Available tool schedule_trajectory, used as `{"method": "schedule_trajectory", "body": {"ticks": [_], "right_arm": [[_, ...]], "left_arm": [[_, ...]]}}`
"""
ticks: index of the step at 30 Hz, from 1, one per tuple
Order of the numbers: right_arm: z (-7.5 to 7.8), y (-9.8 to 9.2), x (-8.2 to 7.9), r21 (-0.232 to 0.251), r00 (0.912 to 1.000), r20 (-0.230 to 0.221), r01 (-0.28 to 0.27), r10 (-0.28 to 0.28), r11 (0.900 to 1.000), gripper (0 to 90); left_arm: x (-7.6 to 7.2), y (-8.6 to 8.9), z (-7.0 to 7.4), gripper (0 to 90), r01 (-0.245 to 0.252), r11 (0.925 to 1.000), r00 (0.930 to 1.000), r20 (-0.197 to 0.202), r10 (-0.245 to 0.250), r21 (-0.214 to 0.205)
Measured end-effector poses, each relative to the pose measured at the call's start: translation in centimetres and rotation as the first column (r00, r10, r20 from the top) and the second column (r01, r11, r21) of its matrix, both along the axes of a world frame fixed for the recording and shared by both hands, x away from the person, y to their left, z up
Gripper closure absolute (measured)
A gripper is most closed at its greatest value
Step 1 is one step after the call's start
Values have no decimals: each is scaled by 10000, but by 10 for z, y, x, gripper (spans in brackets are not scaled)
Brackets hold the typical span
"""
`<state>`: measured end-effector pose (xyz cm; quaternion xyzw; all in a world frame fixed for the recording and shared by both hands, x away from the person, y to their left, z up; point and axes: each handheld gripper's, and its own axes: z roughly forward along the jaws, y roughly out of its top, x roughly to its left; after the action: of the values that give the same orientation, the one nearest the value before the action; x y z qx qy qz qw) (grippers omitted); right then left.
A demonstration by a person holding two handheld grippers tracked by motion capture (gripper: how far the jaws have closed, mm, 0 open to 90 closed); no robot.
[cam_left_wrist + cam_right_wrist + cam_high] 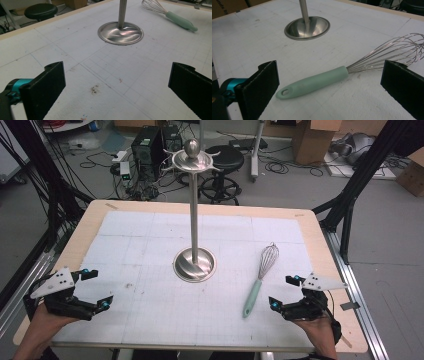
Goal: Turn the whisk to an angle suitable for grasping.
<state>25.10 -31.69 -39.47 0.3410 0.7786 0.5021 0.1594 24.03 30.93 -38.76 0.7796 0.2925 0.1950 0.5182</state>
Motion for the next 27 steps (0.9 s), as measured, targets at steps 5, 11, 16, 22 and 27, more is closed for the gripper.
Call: {"method": "schedule_trajectory", "body": {"ticks": [5,11,16,22,27], "right_arm": [[0,0,3,15,10000,-1,-10,10,10000,8],[0,1,2,-139,9999,91,-120,121,9998,8],[3,2,1,-141,9990,281,-345,348,9993,9],[7,3,0,-165,9983,358,-449,455,9989,9],[12,5,-2,-174,9957,452,-804,811,9966,9]], "left_arm": [[0,4,0,17,-66,10000,10000,14,66,-39],[0,5,0,17,-81,10000,10000,-2,81,-40],[-1,5,-1,17,-60,10000,10000,8,60,-3],[-1,4,-2,17,23,10000,10000,-49,-23,93],[0,4,-3,17,54,10000,10000,-58,-54,51]]}}
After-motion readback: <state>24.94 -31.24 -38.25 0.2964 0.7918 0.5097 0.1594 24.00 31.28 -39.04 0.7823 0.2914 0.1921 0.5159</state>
